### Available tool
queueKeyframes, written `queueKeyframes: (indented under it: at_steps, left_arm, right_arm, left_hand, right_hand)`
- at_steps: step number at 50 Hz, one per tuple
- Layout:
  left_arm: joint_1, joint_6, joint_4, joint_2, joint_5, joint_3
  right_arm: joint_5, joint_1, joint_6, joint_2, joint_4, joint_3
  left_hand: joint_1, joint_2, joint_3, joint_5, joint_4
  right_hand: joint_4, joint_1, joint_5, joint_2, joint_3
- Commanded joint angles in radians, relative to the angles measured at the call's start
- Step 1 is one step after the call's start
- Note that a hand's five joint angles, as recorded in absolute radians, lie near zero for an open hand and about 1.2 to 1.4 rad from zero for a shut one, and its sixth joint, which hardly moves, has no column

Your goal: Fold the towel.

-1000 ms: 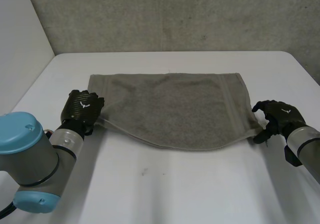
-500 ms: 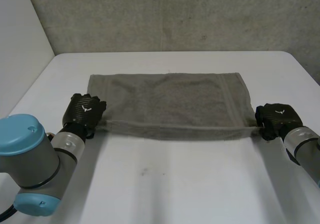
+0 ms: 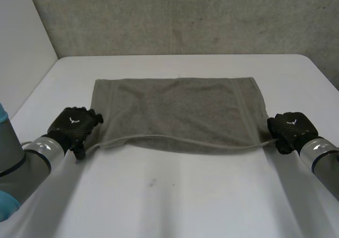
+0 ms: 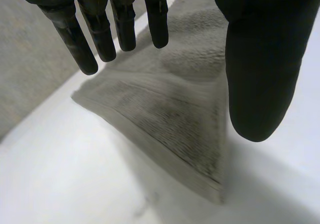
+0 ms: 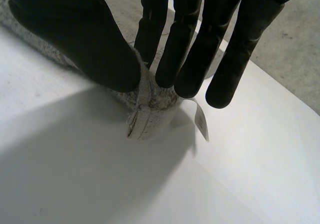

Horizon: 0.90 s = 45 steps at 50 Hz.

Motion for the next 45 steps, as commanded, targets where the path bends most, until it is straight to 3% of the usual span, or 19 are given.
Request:
queueKeyframes:
  at_steps: [1,11,25,28,30,31,32,39,45]
  left_arm:
    - [0.01,-0.032,-0.023,-0.003,0.007,-0.018]
    - [0.011,-0.115,0.038,-0.029,0.008,-0.014]
    - [0.0,-0.128,0.046,-0.123,0.008,0.034]
    - [-0.003,-0.128,0.064,-0.141,0.008,0.043]
    - [-0.006,-0.126,0.089,-0.154,0.005,0.045]
    - [-0.006,-0.126,0.089,-0.154,0.005,0.045]
    - [-0.006,-0.126,0.098,-0.154,0.005,0.046]
    - [-0.009,-0.12,0.087,-0.049,-0.035,0.02]
    - [-0.013,-0.102,0.067,0.133,-0.058,-0.076]
  right_arm:
    - [-0.011,-0.005,0.001,-0.001,0.0,0.002]
    - [-0.013,-0.003,0.0,-0.001,0.0,0.004]
    - [-0.013,-0.002,0.0,-0.001,0.0,0.005]
    - [-0.013,-0.002,0.0,-0.001,0.0,0.005]
    - [-0.013,-0.003,0.0,-0.001,0.0,0.004]
    - [-0.013,-0.003,0.0,-0.001,0.0,0.004]
    - [-0.013,-0.003,-0.002,-0.003,0.002,0.002]
    - [-0.016,-0.005,-0.037,-0.055,0.039,-0.009]
    - [-0.043,-0.017,-0.229,-0.164,0.324,-0.047]
  left_hand:
    - [0.033,0.042,0.04,0.044,0.043]
    - [0.151,0.159,0.158,0.161,0.16]
    - [0.444,0.453,0.451,0.455,0.454]
    - [0.594,0.602,0.601,0.605,0.604]
    - [0.889,0.897,0.896,0.9,0.899]
    - [0.891,0.899,0.898,0.901,0.9]
    - [1.047,1.055,1.054,1.058,1.057]
    - [1.049,1.057,1.056,1.059,1.058]
    - [1.049,1.057,1.056,1.059,1.058]
  right_hand:
    - [0.204,0.419,0.247,0.221,0.212]
    - [0.204,0.419,0.247,0.221,0.212]
    - [0.204,0.419,0.247,0.221,0.212]
    - [0.204,0.419,0.247,0.221,0.212]
    - [0.204,0.419,0.247,0.221,0.212]
    - [0.204,0.419,0.247,0.221,0.212]
    - [0.204,0.419,0.247,0.221,0.212]
    - [0.204,0.419,0.247,0.221,0.212]
    - [0.204,0.419,0.247,0.221,0.212]
